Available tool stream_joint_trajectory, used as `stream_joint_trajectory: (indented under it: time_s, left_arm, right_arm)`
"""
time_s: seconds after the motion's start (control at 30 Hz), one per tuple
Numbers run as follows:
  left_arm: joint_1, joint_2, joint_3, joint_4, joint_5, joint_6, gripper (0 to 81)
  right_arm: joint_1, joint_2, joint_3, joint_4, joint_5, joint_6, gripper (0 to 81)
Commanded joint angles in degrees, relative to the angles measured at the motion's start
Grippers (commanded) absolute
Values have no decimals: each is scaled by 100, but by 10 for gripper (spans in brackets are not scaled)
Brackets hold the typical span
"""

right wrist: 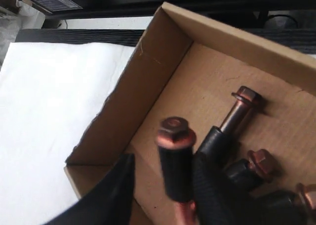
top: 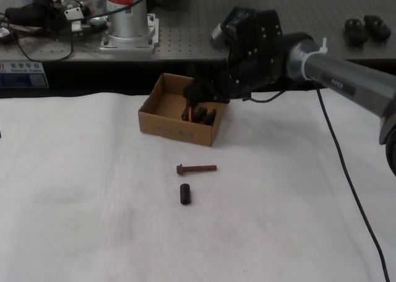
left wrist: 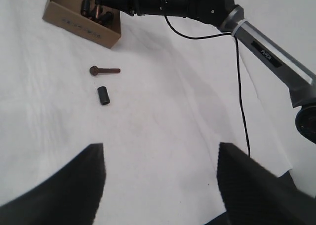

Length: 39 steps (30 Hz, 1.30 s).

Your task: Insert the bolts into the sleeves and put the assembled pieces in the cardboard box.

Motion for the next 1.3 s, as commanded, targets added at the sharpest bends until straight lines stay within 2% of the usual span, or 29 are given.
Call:
stream_joint_trajectory:
  time_s: [0.0, 0.27, 0.4, 0.57, 0.67, 0.93, 1.1, 1.27]
  left_arm:
    - [21, -39, -32, 0, 11, 61, 473]
    - [21, -39, -32, 0, 11, 61, 473]
    - [21, -38, -32, -10, -23, 135, 473]
    - [21, -38, -32, -11, -394, 232, 473]
    - [21, -38, -32, -11, -424, 232, 473]
    - [11, -263, -32, -11, -423, 232, 473]
    - [11, -378, -32, -11, -423, 286, 473]
    - [-66, -462, -32, -11, -423, 512, 473]
  right_arm:
    - [-44, -90, -159, 193, 90, -84, 384]
    - [-53, -147, -755, 1377, -135, -544, 373]
    - [-53, -474, -820, 2601, -26, -1349, 373]
    - [-53, -981, -820, 4652, 1113, -2558, 373]
    - [-53, -1217, -806, 5526, 2034, -2870, 373]
    - [102, -2160, -807, 5758, 2189, -3185, 373]
    - [412, -2811, -807, 5758, 2189, -3224, 373]
    - [823, -3711, -48, 5758, 2216, -3224, 373]
